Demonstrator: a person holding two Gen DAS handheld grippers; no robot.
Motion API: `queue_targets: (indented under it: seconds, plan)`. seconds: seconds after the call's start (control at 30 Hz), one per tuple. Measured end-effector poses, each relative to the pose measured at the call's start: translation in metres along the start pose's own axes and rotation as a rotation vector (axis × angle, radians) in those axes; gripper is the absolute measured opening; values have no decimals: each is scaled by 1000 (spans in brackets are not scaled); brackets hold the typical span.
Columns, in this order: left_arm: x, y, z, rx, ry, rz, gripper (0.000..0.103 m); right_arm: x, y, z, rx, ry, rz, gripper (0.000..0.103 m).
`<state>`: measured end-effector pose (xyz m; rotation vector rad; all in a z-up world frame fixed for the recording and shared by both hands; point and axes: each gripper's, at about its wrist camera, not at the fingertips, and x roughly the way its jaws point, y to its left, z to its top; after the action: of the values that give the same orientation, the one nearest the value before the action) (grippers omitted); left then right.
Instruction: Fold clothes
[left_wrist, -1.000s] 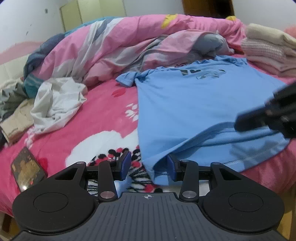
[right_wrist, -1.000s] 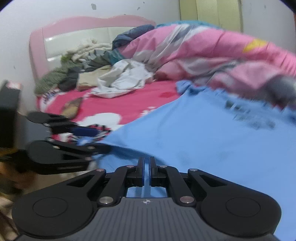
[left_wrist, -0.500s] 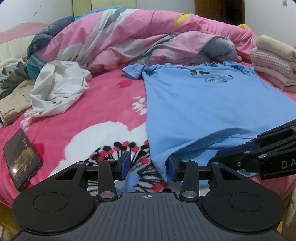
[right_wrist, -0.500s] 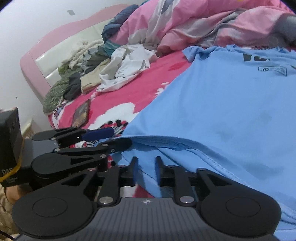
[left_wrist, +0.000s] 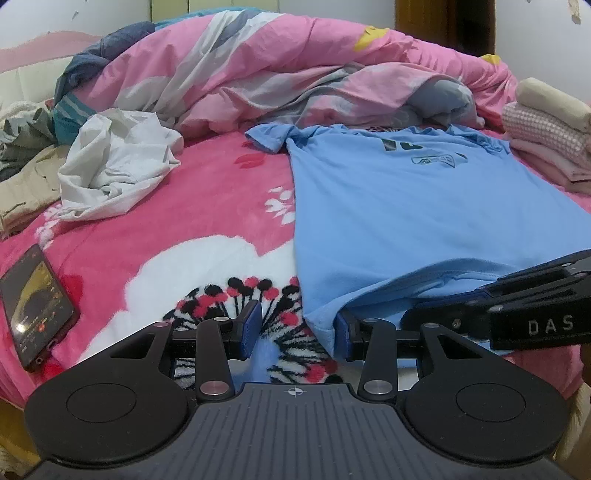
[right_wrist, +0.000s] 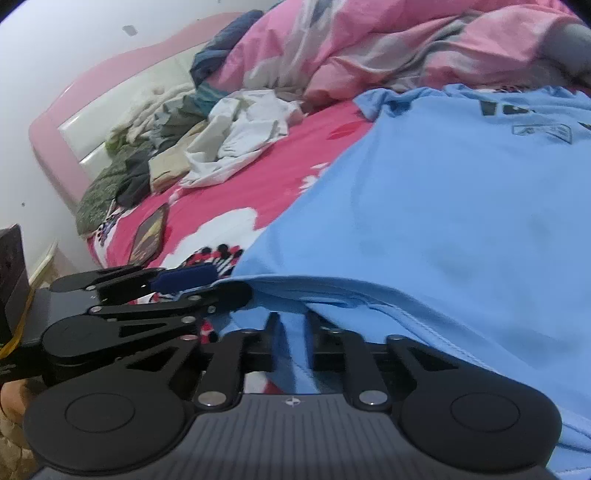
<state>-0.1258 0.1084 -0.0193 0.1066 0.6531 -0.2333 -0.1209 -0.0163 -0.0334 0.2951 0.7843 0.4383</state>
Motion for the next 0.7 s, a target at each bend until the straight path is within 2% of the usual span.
queue_targets:
  seconds: [0.13,0.37,0.7]
  plan:
    - [0,0,0,-1,0,0,41,-1,-5,-1,18,-14,1,0]
    - [0,3,0,-17,5,-9,41,-15,-5,-6,26,-35,61,0]
    - [0,5,0,-36,9,-14,41,-39,4,-26,3,7,150,0]
